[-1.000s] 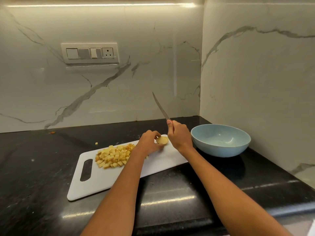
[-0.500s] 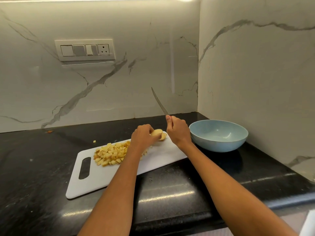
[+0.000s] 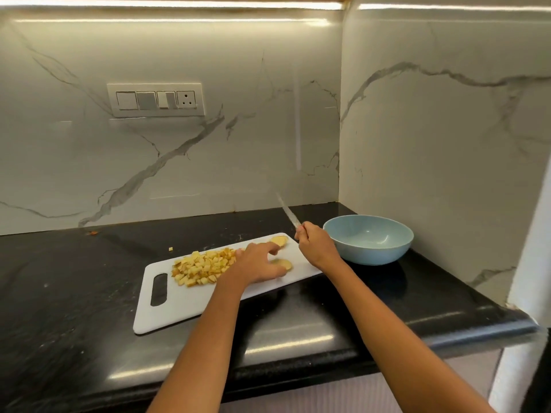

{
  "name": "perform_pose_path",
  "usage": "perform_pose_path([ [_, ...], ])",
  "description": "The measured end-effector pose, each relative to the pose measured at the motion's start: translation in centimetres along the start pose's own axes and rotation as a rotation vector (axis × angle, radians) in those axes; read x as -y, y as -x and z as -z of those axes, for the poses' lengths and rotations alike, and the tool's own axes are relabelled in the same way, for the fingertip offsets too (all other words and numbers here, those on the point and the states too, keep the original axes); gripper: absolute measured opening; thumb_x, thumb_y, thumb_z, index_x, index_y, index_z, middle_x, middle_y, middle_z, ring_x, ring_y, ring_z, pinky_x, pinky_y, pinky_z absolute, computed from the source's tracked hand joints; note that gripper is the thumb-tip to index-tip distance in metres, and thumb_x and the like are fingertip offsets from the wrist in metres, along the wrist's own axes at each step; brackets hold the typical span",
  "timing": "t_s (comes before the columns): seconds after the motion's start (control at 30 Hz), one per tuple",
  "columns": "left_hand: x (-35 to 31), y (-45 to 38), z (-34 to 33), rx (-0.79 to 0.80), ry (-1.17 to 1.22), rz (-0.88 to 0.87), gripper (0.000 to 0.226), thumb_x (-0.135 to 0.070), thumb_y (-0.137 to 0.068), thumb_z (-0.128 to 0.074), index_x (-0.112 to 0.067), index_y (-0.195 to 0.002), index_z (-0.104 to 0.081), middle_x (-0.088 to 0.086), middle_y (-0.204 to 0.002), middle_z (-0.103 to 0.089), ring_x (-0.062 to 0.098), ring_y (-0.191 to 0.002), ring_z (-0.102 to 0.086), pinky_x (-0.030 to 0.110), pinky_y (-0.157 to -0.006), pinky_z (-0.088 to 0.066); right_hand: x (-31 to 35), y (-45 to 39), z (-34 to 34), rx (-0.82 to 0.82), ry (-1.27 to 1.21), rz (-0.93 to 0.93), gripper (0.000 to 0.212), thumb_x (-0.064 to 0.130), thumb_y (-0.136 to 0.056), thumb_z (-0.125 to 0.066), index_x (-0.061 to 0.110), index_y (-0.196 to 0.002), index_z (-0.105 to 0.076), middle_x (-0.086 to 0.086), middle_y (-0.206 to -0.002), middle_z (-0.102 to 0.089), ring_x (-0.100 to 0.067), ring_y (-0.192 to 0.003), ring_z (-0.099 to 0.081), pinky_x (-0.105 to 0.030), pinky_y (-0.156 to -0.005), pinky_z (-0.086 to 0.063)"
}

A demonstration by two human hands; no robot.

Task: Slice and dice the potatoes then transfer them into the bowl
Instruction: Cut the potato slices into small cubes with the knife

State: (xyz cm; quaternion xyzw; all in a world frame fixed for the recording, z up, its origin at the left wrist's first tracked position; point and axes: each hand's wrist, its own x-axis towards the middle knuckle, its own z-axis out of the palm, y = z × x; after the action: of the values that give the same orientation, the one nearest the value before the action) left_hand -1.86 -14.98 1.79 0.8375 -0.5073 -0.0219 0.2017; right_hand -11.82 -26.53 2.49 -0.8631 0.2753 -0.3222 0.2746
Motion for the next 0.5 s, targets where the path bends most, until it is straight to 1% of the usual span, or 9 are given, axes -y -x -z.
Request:
perform_pose_path([
  [0.07,-0.3,0.7,-0.4,-0.075,-0.066,0.022,0.055,-0.046,-0.084,-0.056,-0.025,-0.133,-0.045,-0.005,-0.132,-0.052,0.02,-0.124,-0.042,0.043,-0.105,-0.023,0.2,1.3,0.3,0.045,0.121,0.002,0.032,0.025,-0.102,-0.032,0.006,-0.103,-0.057,-0.012,-0.102,-0.063,-0.022,-0.089,-0.057,-0.033,-0.078,-0.044],
  [0.13,-0.5,1.1,-1.0,-0.142,-0.12,0.032,0.051,-0.048,-0.086,-0.053,-0.026,-0.132,-0.047,-0.004,-0.131,-0.053,0.02,-0.125,-0.042,0.044,-0.103,-0.022,0.5,2.7,0.4,0.055,0.259,0.014,0.032,0.026,-0.101,-0.035,0.008,-0.103,-0.061,-0.01,-0.103,-0.064,-0.022,-0.09,-0.058,-0.03,-0.074,-0.042],
  [0.2,-0.7,1.5,-1.3,-0.17,-0.096,0.054,0.046,-0.046,-0.088,-0.051,-0.026,-0.13,-0.049,-0.004,-0.131,-0.054,0.02,-0.125,-0.042,0.043,-0.104,-0.021,0.8,4.1,0.5,0.035,0.376,0.003,0.031,0.027,-0.099,-0.038,0.009,-0.104,-0.063,-0.009,-0.103,-0.065,-0.023,-0.092,-0.06,-0.029,-0.069,-0.04],
  [0.3,-1.0,2.1,-1.5,-0.22,-0.015,0.089,0.044,-0.04,-0.088,-0.053,-0.024,-0.129,-0.048,-0.002,-0.13,-0.055,0.02,-0.124,-0.041,0.04,-0.104,-0.021,1.2,5.9,0.9,0.012,0.456,-0.054,0.026,0.025,-0.097,-0.043,0.01,-0.107,-0.061,-0.007,-0.102,-0.064,-0.022,-0.092,-0.061,-0.027,-0.066,-0.039],
  [0.37,-1.2,2.4,-1.4,-0.271,-0.026,0.108,0.045,-0.042,-0.088,-0.055,-0.024,-0.128,-0.049,-0.002,-0.128,-0.056,0.021,-0.123,-0.042,0.038,-0.102,-0.023,1.6,6.9,1.2,0.026,0.515,-0.051,0.025,0.025,-0.097,-0.043,0.01,-0.108,-0.059,-0.007,-0.104,-0.063,-0.022,-0.091,-0.061,-0.026,-0.064,-0.037],
  [0.43,-1.2,2.6,-1.3,-0.304,-0.048,0.123,0.042,-0.045,-0.088,-0.055,-0.022,-0.123,-0.054,-0.002,-0.123,-0.059,0.02,-0.12,-0.046,0.037,-0.102,-0.023,2.2,7.8,1.2,0.042,0.572,-0.022,0.024,0.023,-0.097,-0.042,0.011,-0.108,-0.059,-0.008,-0.105,-0.062,-0.023,-0.091,-0.061,-0.027,-0.064,-0.036],
  [0.5,-1.3,2.7,-1.3,-0.322,-0.024,0.117,0.032,-0.042,-0.088,-0.057,-0.022,-0.113,-0.06,-0.003,-0.117,-0.063,0.019,-0.116,-0.05,0.036,-0.101,-0.022,2.7,8.7,1.1,0.049,0.61,0.005,0.023,0.022,-0.097,-0.042,0.011,-0.108,-0.059,-0.008,-0.104,-0.062,-0.023,-0.09,-0.062,-0.028,-0.065,-0.037],
])
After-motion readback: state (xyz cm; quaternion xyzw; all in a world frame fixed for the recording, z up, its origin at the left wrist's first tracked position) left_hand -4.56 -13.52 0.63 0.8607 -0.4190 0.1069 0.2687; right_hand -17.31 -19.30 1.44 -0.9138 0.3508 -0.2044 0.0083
